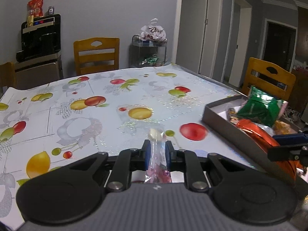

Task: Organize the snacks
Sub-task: 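Lift the candy stick and orange stick snack and carry them toward the tray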

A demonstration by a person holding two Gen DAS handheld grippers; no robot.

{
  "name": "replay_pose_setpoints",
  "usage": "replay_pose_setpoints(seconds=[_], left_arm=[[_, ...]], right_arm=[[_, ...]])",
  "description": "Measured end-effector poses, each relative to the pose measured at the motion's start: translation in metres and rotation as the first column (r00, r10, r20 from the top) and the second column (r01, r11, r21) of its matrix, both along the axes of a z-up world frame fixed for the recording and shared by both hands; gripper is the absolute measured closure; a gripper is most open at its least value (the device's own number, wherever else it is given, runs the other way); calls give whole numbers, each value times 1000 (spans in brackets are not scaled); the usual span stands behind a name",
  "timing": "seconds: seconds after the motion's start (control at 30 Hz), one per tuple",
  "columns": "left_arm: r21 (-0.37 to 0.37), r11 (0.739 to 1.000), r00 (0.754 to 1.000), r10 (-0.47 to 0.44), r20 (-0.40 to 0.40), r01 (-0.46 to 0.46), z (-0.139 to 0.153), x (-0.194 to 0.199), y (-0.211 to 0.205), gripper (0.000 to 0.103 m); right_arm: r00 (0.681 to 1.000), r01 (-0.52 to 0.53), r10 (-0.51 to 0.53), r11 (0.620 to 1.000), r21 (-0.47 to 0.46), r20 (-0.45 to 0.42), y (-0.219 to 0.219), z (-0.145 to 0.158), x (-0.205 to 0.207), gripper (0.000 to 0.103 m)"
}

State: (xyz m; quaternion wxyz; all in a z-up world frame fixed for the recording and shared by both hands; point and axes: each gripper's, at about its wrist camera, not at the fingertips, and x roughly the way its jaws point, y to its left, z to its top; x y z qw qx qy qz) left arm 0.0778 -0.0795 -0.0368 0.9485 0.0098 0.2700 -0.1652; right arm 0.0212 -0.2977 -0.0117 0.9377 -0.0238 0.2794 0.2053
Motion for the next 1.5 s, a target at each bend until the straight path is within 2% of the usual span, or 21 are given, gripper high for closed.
replay_pose_setpoints(seconds=[0.2, 0.4, 0.5, 0.63, 0.7, 0.73, 0.77, 0.83, 1.0, 1.2, 1.4, 1.43, 1.47, 1.5], left_arm=[[15, 1000, 1000, -24, -15, 24, 1, -13, -11, 99], [46, 999, 1000, 11, -28, -10, -4, -12, -12, 99], [50, 999, 997, -1, -76, 5, -10, -6, -12, 98], [71, 997, 995, -1, -103, 9, -19, -1, -18, 95], [79, 997, 994, -1, -112, 10, -23, 0, -21, 89], [77, 997, 994, -2, -114, 11, -24, 1, -22, 79], [76, 997, 993, -1, -115, 10, -25, 2, -22, 64], [77, 997, 995, 8, -99, -1, -26, 1, -23, 51], [62, 998, 992, -4, -128, 13, -32, 6, -22, 51], [58, 998, 992, -15, -123, 22, -34, 4, -23, 51], [69, 993, 989, -88, -117, 97, -35, -3, -31, 51], [69, 992, 989, -93, -116, 102, -35, -4, -32, 55], [64, 992, 988, -103, -115, 111, -34, -5, -32, 69], [60, 991, 987, -114, -112, 121, -34, -7, -32, 76]], right_arm=[[1000, -9, 10, 1000, 15, -14, -11, -4, -5, 80], [1000, -26, 27, 999, 30, -16, -16, -6, -10, 80], [999, -28, 29, 999, 37, -22, -17, -8, -9, 80], [999, -41, 42, 998, 40, -32, -16, -11, -9, 80], [998, -44, 46, 998, 40, -37, -15, -12, -9, 80], [998, -44, 46, 998, 40, -39, -15, -12, -10, 80], [998, -44, 45, 998, 41, -41, -15, -13, -10, 80], [998, -44, 46, 998, 42, -44, -14, -13, -11, 80], [998, -50, 52, 998, 42, -48, -11, -14, -11, 80], [997, -58, 60, 997, 45, -54, -10, -15, -10, 80], [996, -60, 63, 997, 42, -60, -8, -17, -9, 80], [996, -61, 63, 997, 41, -60, -8, -17, -10, 80], [996, -62, 65, 997, 41, -61, -8, -17, -10, 80], [996, -64, 66, 997, 42, -61, -7, -17, -10, 80]])
